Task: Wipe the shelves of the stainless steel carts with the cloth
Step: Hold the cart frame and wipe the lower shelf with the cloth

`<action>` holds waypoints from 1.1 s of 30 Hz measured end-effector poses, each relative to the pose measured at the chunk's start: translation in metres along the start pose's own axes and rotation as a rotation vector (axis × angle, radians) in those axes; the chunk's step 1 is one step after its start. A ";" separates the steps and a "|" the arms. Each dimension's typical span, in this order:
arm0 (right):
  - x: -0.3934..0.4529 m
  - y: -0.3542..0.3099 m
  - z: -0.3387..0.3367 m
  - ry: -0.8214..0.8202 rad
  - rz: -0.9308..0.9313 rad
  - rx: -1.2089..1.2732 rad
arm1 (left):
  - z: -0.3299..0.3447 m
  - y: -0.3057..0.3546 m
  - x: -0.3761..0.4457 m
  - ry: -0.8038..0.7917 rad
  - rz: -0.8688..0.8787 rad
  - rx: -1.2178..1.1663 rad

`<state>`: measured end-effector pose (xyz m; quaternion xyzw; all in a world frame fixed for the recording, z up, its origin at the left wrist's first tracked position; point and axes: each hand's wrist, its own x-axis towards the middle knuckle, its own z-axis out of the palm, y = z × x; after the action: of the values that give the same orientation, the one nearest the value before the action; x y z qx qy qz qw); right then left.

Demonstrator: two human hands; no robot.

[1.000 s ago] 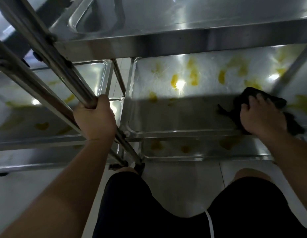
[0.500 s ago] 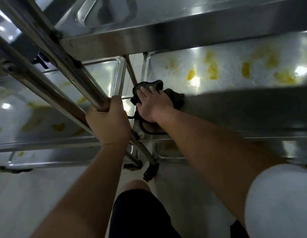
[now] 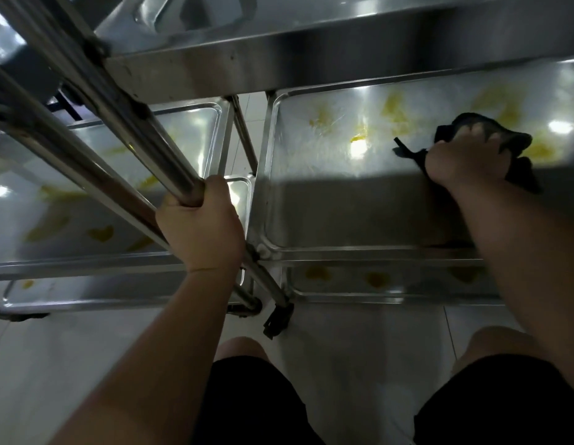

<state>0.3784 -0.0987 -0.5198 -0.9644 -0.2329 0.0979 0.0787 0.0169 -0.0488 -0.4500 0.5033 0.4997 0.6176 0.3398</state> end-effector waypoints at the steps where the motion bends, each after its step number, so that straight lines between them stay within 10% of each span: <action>1: -0.006 -0.018 0.004 -0.007 -0.027 -0.013 | 0.000 0.000 0.000 -0.002 0.001 -0.006; 10: -0.103 -0.198 0.053 -0.184 -0.788 -0.090 | -0.002 -0.005 0.002 -0.055 0.021 -0.048; 18: -0.181 -0.153 0.056 -0.359 -1.104 -0.049 | 0.000 -0.011 0.007 -0.079 -0.019 -0.098; 33: -0.128 0.055 0.005 -0.132 -0.449 -0.134 | -0.003 -0.012 0.010 -0.074 -0.048 0.002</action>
<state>0.2899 -0.2063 -0.5158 -0.8830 -0.4520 0.1251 0.0187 0.0101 -0.0374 -0.4589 0.5143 0.4994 0.5896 0.3721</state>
